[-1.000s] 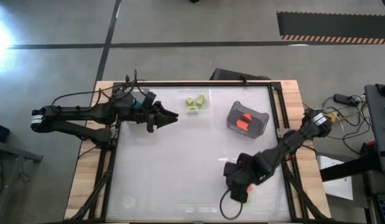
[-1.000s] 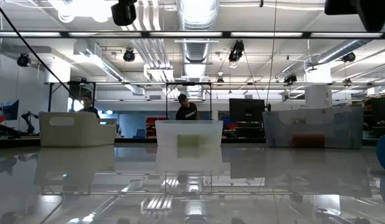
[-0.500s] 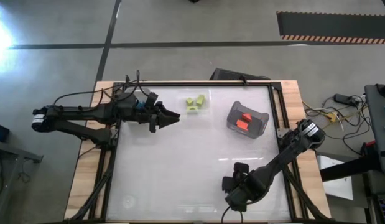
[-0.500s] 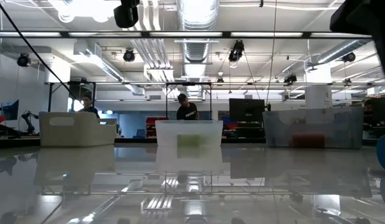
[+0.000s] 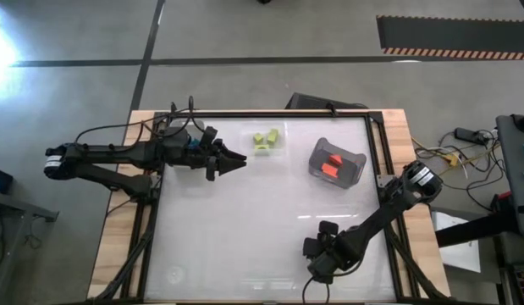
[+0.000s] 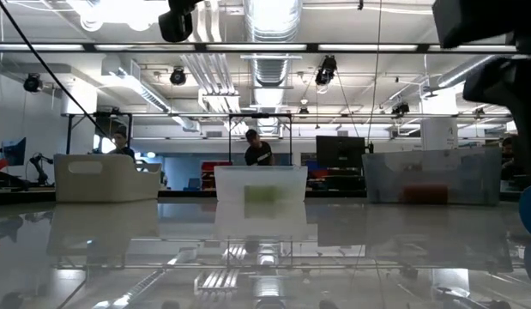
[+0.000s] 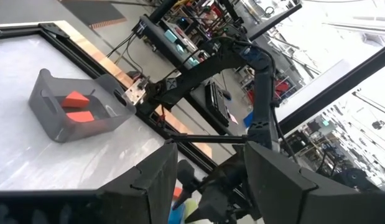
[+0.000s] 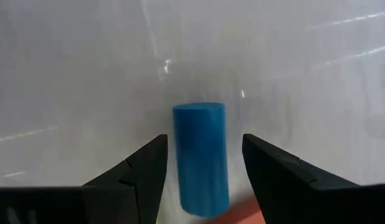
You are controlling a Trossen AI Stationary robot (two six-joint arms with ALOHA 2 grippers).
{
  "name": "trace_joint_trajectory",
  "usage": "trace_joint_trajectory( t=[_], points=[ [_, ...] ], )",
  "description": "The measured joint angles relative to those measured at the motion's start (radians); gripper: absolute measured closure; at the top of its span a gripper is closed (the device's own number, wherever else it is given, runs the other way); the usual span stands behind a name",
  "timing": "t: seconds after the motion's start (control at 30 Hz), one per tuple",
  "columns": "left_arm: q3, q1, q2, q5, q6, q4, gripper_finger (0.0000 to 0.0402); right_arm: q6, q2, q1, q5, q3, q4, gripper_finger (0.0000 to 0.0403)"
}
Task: Sort & place blocks by color
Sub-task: Put the blue block into the gray bin
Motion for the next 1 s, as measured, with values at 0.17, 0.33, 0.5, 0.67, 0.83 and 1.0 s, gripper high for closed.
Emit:
trace_joint_trajectory(
  t=[0.17,0.33,0.5,0.67,0.83,1.0],
  points=[
    [0.000,0.000,0.000,0.000,-0.001,0.000,0.0230,0.016,0.000,0.000,-0.003,-0.060,0.093,0.0206],
    [0.000,0.000,0.000,0.000,-0.002,0.000,0.0230,0.068,0.000,-0.002,-0.004,-0.099,0.135,0.0237],
    [0.000,0.000,0.000,0.000,-0.001,0.000,0.0230,0.073,-0.001,-0.003,-0.003,-0.105,0.151,0.0284],
    [0.000,0.000,0.000,0.000,0.002,0.000,0.0230,0.123,-0.006,-0.014,0.002,-0.081,0.154,0.0284],
    [0.000,0.000,0.000,0.000,0.024,0.000,0.0230,0.183,-0.071,-0.032,0.121,-0.055,0.156,0.0284],
    [0.001,0.000,0.000,0.000,0.029,0.002,0.0230,0.209,-0.192,-0.060,0.274,-0.071,0.155,0.0284]
  ],
)
